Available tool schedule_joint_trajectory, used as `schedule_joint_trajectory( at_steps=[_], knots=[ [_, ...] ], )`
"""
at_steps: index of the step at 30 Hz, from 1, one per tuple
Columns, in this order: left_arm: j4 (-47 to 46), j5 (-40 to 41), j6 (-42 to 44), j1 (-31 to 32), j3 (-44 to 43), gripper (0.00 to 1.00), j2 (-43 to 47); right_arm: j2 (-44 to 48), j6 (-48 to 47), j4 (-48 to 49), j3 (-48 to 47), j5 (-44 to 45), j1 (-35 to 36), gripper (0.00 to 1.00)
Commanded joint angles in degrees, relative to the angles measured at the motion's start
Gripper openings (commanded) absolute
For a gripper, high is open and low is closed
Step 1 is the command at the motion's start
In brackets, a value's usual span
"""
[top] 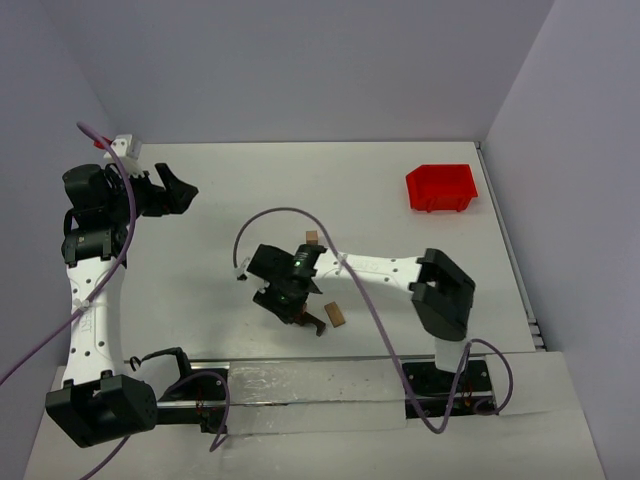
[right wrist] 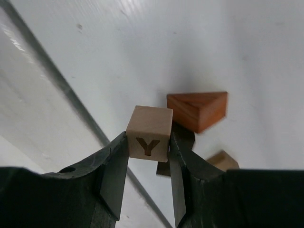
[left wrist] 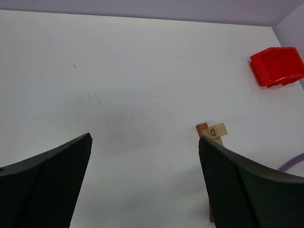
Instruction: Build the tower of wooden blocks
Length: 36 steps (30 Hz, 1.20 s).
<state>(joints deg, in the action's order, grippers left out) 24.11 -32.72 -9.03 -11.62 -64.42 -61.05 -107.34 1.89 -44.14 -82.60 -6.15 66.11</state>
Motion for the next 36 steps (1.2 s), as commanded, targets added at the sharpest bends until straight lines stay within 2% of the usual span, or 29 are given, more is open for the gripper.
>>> schedule_joint_trajectory(
  at_steps=[1,3,7,10,13,19,36],
  knots=[
    [-3.0,3.9,-1.3,-0.1,-0.8,0.99,1.4,13.5,14.2,0.6,-0.6,20.2,-0.6,0.00],
    [-2.9,4.6,-2.3,-0.1,-0.9,0.99,1.2,17.4,17.3,0.4,0.3,24.8,-1.4,0.00],
    [-4.8,11.6,-7.8,-0.1,-0.4,0.99,1.1,21.0,23.6,1.5,4.1,21.4,-8.9,0.00],
    [-3.6,14.2,-9.9,-0.1,-1.8,0.99,-0.2,19.1,26.6,0.7,3.7,17.0,-14.4,0.00],
    [-1.7,11.8,-9.0,-0.2,-3.6,0.99,-1.6,15.1,27.9,-0.8,1.7,16.5,-18.7,0.00],
    [-2.2,13.0,-8.6,-0.2,-4.0,0.99,-3.3,7.8,29.3,-4.2,-5.0,15.3,-19.9,0.00],
    [-4.3,12.3,-9.3,-0.1,-1.6,0.99,-3.3,-4.2,31.7,-7.1,-13.2,12.3,-20.5,0.00]
  ],
)
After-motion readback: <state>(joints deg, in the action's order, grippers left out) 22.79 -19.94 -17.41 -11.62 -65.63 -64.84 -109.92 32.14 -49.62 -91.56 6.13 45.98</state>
